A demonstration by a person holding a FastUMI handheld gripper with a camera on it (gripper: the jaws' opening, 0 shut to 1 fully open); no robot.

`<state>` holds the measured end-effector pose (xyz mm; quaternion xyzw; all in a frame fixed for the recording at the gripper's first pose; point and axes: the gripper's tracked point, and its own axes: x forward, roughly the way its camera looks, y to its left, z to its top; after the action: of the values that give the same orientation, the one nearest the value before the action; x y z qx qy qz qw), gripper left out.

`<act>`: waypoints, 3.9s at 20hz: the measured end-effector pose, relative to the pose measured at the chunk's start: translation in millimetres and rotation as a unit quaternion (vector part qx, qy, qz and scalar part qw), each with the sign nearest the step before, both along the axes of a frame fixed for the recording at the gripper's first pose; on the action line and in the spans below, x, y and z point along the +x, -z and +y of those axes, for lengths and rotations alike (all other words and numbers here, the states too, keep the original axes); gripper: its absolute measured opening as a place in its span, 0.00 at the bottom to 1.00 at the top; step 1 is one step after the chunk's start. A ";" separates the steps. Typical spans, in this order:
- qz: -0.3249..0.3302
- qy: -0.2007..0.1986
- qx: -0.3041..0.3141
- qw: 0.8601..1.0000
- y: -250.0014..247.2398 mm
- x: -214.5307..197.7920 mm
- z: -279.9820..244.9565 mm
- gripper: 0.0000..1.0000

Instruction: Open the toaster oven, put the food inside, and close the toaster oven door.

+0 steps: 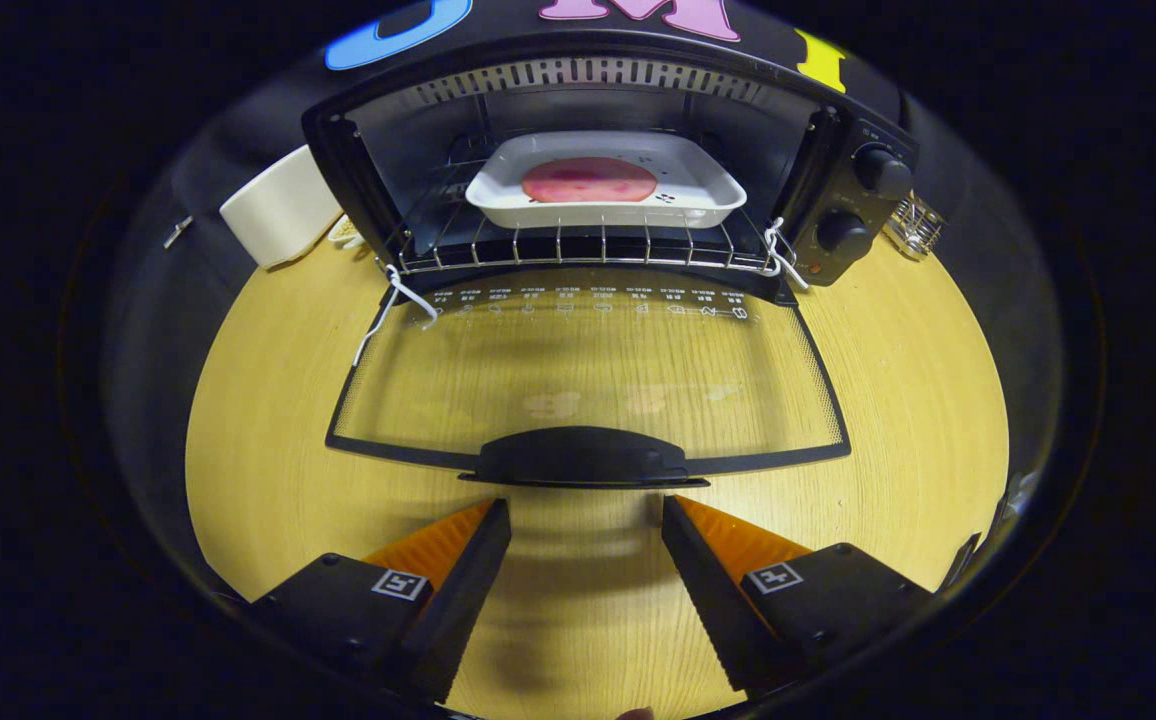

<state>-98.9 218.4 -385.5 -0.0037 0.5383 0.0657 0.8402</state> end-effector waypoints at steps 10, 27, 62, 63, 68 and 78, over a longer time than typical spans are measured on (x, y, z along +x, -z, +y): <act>-0.013 0.023 0.003 1.000 -11.6 3.9 0.0 0.99; -0.140 0.014 0.053 0.989 -105.6 11.7 11.0 0.99; -0.524 -0.004 0.053 0.850 -458.4 73.0 -209.0 0.99; -0.529 0.000 0.053 0.847 -465.8 72.3 -222.3 0.99; -0.539 0.024 0.057 0.840 -480.4 73.0 -277.3 0.99; -0.548 0.054 0.067 0.832 -490.4 72.5 -335.8 0.99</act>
<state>-26.4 -117.4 104.9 0.0467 -0.0163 0.0434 0.9978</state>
